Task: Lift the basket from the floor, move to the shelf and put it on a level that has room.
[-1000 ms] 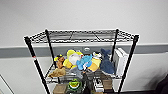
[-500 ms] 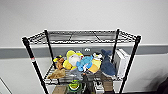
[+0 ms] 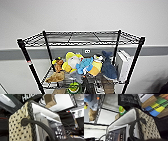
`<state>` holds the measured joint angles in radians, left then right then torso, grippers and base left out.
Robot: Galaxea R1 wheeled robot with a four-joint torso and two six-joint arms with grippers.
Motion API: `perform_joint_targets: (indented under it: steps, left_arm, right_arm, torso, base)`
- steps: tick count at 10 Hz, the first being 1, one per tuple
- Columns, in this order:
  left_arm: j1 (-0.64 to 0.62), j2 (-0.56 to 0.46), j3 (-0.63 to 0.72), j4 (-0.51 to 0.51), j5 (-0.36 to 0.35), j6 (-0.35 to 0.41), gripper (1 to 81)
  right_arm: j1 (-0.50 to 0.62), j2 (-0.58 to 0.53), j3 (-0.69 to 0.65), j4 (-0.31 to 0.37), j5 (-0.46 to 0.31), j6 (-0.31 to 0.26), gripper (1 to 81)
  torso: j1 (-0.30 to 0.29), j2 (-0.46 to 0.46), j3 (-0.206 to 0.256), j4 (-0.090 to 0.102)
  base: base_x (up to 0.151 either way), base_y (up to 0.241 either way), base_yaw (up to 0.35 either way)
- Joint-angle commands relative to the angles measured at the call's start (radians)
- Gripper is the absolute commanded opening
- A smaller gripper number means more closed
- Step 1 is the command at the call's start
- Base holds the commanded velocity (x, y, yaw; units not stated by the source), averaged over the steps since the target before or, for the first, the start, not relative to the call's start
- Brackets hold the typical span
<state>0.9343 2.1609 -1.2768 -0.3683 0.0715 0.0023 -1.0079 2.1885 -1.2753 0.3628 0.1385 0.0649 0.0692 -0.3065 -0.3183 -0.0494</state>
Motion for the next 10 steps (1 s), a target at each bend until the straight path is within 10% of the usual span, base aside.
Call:
perform_joint_targets:
  steps: [1, 10]
  left_arm:
    - [-0.113, -0.03, 0.062, 0.011, 0.03, 0.011, 1.0]
    - [-0.133, -0.137, 0.235, 0.043, -0.038, 0.01, 1.0]
  right_arm:
    - [0.113, -0.03, 0.073, 0.005, -0.019, 0.004, 1.0]
    - [0.151, -0.151, 0.275, 0.005, 0.009, 0.004, 1.0]
  torso:
    - [0.0, 0.0, 0.0, 0.0]
    - [0.0, 0.0, 0.0, 0.0]
  base:
    - [0.0, 0.0, 0.0]
    - [0.0, 0.0, 0.0]
